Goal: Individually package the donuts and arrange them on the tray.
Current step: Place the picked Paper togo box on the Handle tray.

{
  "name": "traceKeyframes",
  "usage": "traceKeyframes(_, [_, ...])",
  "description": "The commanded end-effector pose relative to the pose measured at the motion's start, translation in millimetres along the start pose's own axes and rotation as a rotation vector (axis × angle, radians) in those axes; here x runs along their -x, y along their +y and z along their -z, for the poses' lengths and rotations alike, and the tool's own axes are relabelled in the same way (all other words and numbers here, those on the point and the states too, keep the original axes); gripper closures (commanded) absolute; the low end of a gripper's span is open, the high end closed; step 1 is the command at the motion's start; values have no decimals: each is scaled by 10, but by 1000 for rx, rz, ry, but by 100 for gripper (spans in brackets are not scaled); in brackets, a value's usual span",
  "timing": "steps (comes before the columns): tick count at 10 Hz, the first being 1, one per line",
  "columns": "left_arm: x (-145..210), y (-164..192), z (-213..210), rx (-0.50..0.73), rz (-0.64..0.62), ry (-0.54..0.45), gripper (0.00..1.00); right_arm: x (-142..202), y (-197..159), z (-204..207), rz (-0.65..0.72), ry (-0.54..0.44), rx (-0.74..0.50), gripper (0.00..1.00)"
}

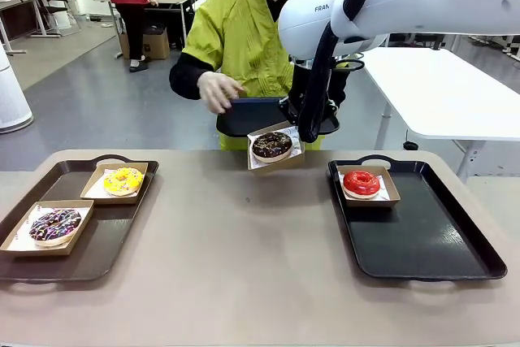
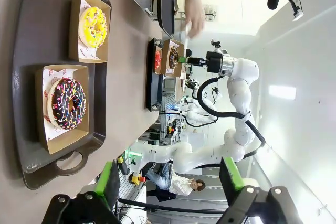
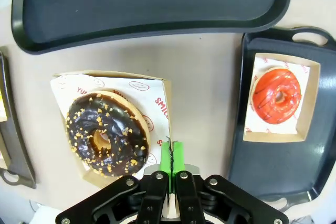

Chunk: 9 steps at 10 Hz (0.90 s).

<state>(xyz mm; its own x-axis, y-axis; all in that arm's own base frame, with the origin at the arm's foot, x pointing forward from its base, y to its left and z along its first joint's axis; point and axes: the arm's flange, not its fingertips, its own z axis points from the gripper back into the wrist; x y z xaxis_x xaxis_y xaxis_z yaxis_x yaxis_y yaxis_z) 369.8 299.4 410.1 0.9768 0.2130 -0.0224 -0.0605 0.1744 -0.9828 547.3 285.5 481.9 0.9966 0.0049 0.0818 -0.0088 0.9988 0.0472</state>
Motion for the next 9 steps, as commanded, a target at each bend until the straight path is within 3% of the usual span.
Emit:
traceKeyframes(1, [42,-10,12,-7,0,-12,0,37,-32,2,3,3,-1,100])
traceKeyframes(7, [42,-10,12,-7,0,-12,0,0,0,0,0,0,0,99])
traceKeyframes(9, [42,-10,12,-7,0,-12,0,441,-382,-365,-24,-9,36,99])
